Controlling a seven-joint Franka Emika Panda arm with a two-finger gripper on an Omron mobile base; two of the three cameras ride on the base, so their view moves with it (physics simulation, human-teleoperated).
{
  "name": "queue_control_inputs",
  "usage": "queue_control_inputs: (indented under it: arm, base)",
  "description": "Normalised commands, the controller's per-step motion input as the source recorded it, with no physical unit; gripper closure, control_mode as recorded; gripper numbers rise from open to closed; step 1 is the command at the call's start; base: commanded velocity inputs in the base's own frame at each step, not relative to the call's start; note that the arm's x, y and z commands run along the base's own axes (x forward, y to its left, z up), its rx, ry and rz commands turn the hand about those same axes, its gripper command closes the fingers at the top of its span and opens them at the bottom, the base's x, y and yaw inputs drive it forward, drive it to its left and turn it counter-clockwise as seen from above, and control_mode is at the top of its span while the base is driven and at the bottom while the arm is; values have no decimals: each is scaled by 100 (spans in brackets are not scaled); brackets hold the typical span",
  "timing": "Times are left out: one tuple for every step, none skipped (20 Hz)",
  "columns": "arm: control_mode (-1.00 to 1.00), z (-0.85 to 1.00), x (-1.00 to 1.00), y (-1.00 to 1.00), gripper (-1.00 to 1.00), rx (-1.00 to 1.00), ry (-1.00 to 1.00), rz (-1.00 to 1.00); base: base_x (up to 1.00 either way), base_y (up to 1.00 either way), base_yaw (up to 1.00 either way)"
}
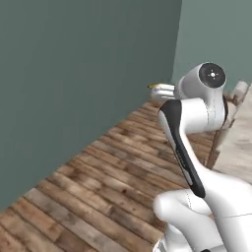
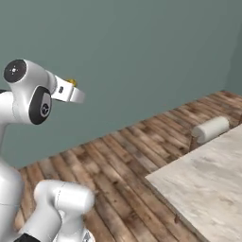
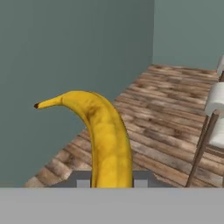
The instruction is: Retrieve the banana and kiwi from the fridge and place them into the bowl on the dining table.
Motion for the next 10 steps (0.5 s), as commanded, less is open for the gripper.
queue_control_inputs:
  arm:
    - [100, 0, 0, 0, 100, 0, 0, 0]
    - [100, 0, 0, 0, 100, 0, 0, 0]
    - [100, 0, 0, 0, 100, 0, 0, 0]
    - [100, 0, 0, 0, 100, 0, 0, 0]
    - [100, 0, 0, 0, 100, 0, 0, 0]
    - [100, 0, 0, 0, 100, 0, 0, 0]
    - [100, 0, 0, 0, 100, 0, 0, 0]
    - [100, 0, 0, 0, 100, 0, 0, 0]
    - [100, 0, 0, 0, 100, 0, 0, 0]
    - [100, 0, 0, 0, 100, 0, 0, 0]
  base:
    - [61, 24, -73]
    - [61, 25, -73]
    - [62, 27, -73]
    - [63, 28, -74]
    - [63, 26, -74]
    - [64, 24, -74]
    - [66, 26, -74]
    - [69, 28, -75]
    - [70, 29, -75]
    - [74, 34, -74]
